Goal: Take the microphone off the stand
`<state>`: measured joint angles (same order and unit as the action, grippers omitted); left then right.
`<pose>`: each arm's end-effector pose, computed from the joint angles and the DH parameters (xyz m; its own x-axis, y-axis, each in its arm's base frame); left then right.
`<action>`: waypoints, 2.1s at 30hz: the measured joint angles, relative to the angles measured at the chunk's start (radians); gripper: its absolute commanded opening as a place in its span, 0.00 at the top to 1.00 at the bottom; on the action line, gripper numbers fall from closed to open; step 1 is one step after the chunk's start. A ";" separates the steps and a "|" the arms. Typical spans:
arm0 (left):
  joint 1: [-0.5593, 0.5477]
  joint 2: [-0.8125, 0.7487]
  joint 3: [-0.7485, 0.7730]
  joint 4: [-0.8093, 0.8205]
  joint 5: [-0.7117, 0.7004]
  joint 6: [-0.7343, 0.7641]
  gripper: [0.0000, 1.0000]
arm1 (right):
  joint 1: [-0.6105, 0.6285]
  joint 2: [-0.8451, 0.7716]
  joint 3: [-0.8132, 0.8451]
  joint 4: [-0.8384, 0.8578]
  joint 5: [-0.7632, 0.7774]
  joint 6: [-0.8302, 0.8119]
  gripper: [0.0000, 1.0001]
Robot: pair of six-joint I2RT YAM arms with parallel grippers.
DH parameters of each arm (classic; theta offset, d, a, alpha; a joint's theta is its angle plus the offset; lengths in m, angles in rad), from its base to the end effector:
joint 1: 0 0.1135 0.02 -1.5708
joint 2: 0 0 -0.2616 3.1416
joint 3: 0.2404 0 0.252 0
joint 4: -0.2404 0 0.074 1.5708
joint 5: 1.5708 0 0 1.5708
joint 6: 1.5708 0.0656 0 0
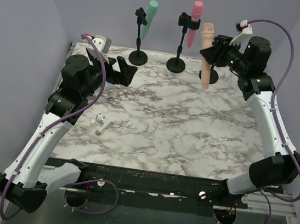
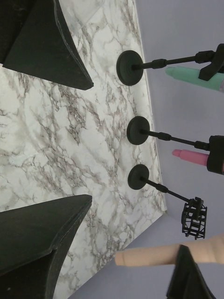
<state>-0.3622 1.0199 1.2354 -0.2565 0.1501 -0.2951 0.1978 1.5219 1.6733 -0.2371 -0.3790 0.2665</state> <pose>0.2285 -0.0971 0.4417 -0.1792 -0.2396 -0.9542 0.4577 0.8382 -0.2964 0.3625 0.0974 0.4595 -0.2242 0.2046 -0.9528 -0.5027 0.8133 0.2929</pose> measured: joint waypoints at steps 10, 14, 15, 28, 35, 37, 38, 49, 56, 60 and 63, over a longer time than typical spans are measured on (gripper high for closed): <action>0.000 -0.038 -0.011 0.001 -0.054 0.025 0.01 | 0.267 0.006 -0.137 -0.174 0.058 -0.233 0.99; 0.000 -0.067 -0.017 -0.005 -0.109 0.039 0.01 | 0.402 0.041 -0.180 -0.201 0.108 -0.329 0.99; 0.000 -0.079 -0.017 -0.007 -0.126 0.039 0.01 | 0.439 0.056 -0.187 -0.214 0.133 -0.354 0.99; 0.000 -0.281 -0.090 0.032 -0.254 0.051 0.01 | 0.935 0.277 -0.358 -0.265 0.376 -0.555 0.99; 0.000 -0.295 -0.188 0.048 -0.288 0.079 0.01 | 1.019 0.337 -0.376 -0.207 0.419 -0.592 0.99; 0.000 -0.289 -0.200 0.047 -0.288 0.081 0.02 | 1.019 0.361 -0.375 -0.185 0.426 -0.607 0.99; 0.000 -0.288 -0.203 0.047 -0.288 0.081 0.01 | 1.019 0.376 -0.372 -0.176 0.431 -0.613 0.99; 0.000 -0.297 -0.204 0.061 -0.288 0.082 0.01 | 1.026 0.491 -0.300 -0.053 0.439 -0.713 0.99; 0.000 -0.297 -0.204 0.066 -0.288 0.082 0.01 | 1.030 0.483 -0.337 0.011 0.434 -0.743 0.84; 0.000 -0.293 -0.204 0.068 -0.287 0.082 0.02 | 1.032 0.482 -0.340 0.019 0.435 -0.748 0.68; 0.000 -0.287 -0.204 0.068 -0.285 0.082 0.01 | 1.032 0.482 -0.340 0.019 0.435 -0.749 0.55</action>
<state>-0.3622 0.7326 1.0317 -0.1883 -0.1352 -0.2134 1.2297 2.0041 1.3334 -0.2180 0.0559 -0.4824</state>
